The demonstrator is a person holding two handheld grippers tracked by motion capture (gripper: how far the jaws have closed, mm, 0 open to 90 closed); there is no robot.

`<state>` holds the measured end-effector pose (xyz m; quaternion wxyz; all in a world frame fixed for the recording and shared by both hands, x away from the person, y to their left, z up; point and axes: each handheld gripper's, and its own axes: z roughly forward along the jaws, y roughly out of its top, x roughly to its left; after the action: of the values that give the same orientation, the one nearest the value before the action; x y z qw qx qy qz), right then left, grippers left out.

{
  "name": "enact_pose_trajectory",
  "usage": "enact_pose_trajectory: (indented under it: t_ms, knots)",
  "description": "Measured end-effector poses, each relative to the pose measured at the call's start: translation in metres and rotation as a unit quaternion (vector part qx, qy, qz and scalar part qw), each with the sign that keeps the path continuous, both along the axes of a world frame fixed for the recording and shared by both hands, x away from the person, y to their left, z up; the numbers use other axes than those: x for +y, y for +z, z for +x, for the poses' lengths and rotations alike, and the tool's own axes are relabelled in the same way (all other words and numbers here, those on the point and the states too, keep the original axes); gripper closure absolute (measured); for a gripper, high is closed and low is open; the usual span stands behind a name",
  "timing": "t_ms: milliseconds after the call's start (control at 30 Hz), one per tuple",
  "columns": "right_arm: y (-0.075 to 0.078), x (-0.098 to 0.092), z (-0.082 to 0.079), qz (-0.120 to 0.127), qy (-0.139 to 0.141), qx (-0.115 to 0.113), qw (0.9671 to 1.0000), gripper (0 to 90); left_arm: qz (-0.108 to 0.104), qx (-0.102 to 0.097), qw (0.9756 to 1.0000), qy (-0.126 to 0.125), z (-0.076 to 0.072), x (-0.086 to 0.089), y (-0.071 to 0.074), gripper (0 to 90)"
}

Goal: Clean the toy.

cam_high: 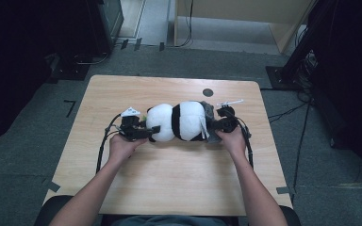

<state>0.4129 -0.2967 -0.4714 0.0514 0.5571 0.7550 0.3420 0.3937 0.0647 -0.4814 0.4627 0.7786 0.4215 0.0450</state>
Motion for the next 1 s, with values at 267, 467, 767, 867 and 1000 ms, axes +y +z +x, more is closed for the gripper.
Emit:
enact_pose_trajectory:
  t_ms: [267,467,767,867,1000]
  knots:
    - [0.042,-0.016,-0.012,0.033,-0.015,-0.068,0.997,77.9,-0.003,0.002,1.0,0.005,0.0,-0.001,0.001,36.0]
    - [0.082,-0.002,-0.024,0.039,0.008,-0.119,0.9921,77.8,-0.007,0.004,0.9999,0.007,0.0,-0.001,0.002,36.3]
    - [0.105,0.059,-0.034,0.0,0.092,-0.151,0.9843,77.8,-0.009,0.002,0.9999,0.008,-0.003,0.0,0.002,37.0]
    - [0.103,0.082,-0.035,-0.006,0.124,-0.151,0.9807,77.9,-0.013,-0.001,0.9998,0.015,-0.004,-0.001,0.002,37.2]
    - [0.094,0.109,-0.032,-0.015,0.156,-0.142,0.9774,77.9,-0.017,-0.005,0.9996,0.021,-0.006,-0.003,0.002,37.7]
